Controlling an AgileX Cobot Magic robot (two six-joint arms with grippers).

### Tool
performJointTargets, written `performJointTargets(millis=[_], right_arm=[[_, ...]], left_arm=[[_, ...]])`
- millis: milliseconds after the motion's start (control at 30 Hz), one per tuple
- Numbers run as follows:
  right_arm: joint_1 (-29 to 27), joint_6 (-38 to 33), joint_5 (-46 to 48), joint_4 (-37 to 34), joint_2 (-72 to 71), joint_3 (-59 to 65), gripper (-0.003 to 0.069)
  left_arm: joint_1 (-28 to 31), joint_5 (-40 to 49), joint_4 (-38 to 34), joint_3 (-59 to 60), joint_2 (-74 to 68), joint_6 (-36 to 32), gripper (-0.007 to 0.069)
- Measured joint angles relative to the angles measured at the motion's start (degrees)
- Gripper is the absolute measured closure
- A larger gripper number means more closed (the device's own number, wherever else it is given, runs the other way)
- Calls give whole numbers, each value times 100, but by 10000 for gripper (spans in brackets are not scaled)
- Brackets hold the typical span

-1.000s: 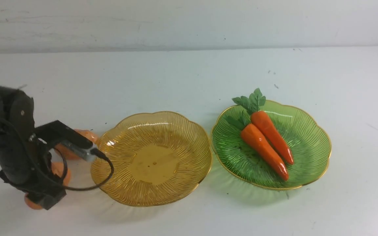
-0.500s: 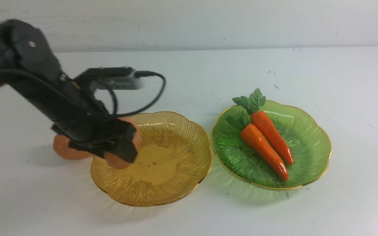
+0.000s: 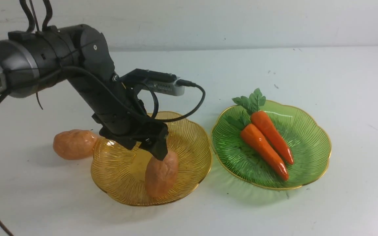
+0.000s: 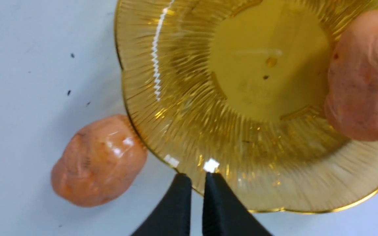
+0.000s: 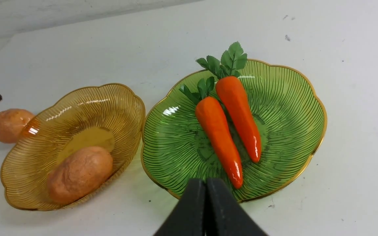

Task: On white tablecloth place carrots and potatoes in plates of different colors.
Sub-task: 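Put the potatoes from the left side into the left plate with the left gripper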

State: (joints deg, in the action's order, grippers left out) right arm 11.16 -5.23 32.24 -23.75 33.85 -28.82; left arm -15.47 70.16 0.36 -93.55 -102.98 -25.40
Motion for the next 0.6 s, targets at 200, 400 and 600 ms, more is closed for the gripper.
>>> performJointTargets(millis=[200, 400, 600], right_arm=[[0, -108, 56, -13, 0, 0, 674], [0, -126, 66, -18, 0, 0, 674], [0, -130, 54, -18, 0, 0, 674]], left_arm=[[1189, 0, -474, 243, 0, -217, 603], [1713, 6, -858, 315, -160, -624, 424], [1719, -220, -734, 315, -648, -1070, 22]])
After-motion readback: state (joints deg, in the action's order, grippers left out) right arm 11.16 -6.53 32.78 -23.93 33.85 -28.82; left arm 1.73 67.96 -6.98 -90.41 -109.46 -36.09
